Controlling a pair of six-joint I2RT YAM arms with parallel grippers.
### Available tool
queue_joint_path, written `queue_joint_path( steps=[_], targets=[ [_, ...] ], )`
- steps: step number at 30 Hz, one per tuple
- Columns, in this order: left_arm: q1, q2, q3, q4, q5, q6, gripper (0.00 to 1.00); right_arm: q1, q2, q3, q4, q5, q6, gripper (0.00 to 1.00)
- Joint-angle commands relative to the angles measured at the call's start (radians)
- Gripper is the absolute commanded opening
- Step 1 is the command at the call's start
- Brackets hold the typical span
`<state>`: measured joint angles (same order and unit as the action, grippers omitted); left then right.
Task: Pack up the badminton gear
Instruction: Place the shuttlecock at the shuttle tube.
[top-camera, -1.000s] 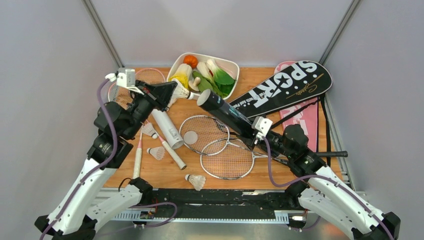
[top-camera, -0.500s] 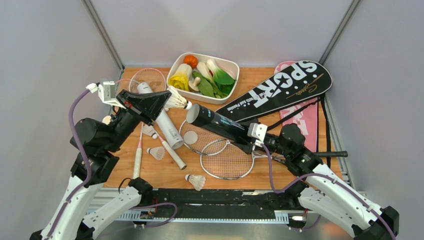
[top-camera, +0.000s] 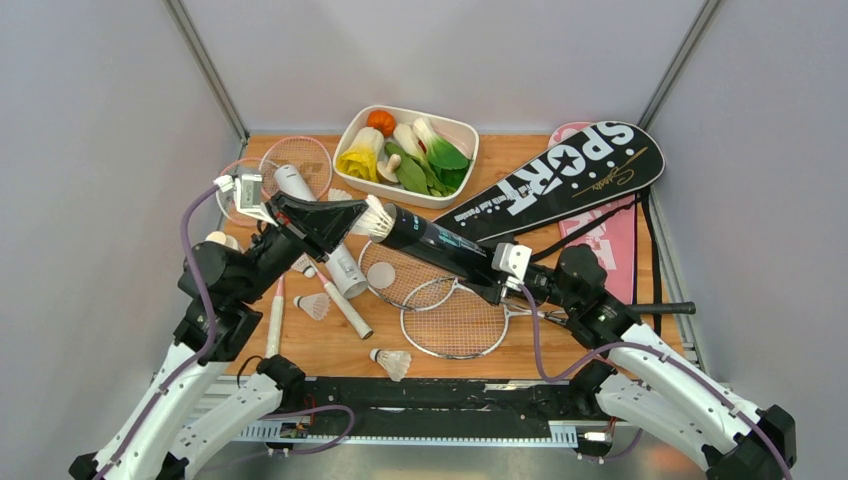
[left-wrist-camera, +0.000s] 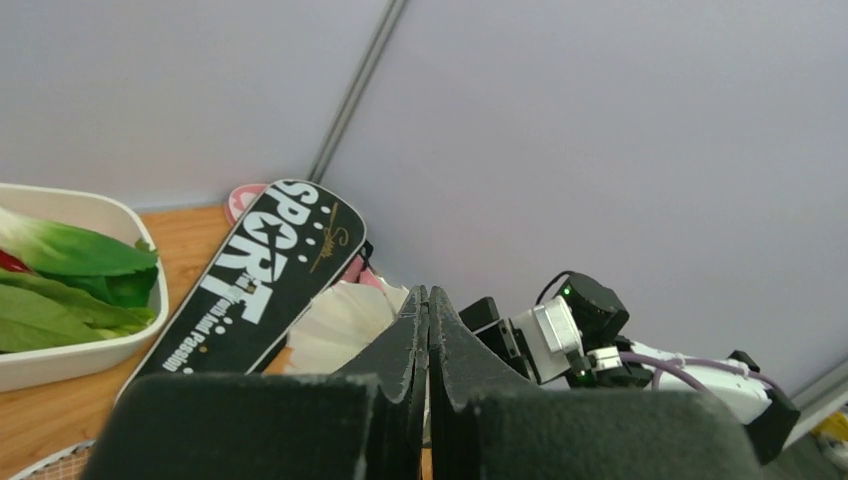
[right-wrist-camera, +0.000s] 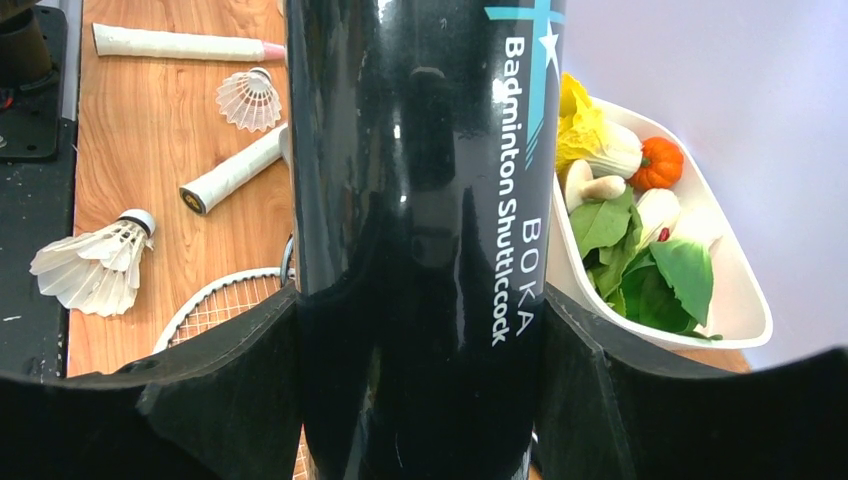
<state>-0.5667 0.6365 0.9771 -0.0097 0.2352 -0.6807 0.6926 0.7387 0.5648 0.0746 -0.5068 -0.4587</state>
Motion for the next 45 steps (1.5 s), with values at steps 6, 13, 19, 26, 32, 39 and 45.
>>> queue_joint_path(
  steps=[6, 13, 19, 26, 32, 39, 45],
  targets=[
    [0.005, 0.004, -0.194, 0.385, 0.087, -0.165, 0.00, 0.011, 0.035, 0.057, 0.111, -0.007, -0.034, 0.56],
    [0.005, 0.015, -0.174, 0.275, 0.140, -0.113, 0.37, 0.010, 0.043, 0.041, 0.141, 0.004, -0.031, 0.56],
    [0.005, 0.029, 0.038, -0.156, 0.123, 0.125, 0.55, 0.010, 0.024, 0.007, 0.163, 0.037, -0.005, 0.56],
    [0.004, 0.067, 0.231, -0.473, 0.153, 0.330, 0.58, 0.011, 0.017, -0.045, 0.247, 0.076, 0.080, 0.57],
    [0.005, 0.063, 0.289, -0.738, 0.092, 0.596, 0.58, 0.010, -0.021, -0.025, 0.382, 0.189, 0.335, 0.54],
    [-0.004, 0.143, 0.184, -0.836, 0.080, 0.588, 0.64, 0.010, -0.088, -0.026, 0.364, 0.333, 0.387, 0.54],
    [-0.250, 0.202, 0.089, -0.839, -0.199, 0.592, 0.66, 0.010, -0.159, -0.023, 0.274, 0.472, 0.334, 0.54]
  ],
)
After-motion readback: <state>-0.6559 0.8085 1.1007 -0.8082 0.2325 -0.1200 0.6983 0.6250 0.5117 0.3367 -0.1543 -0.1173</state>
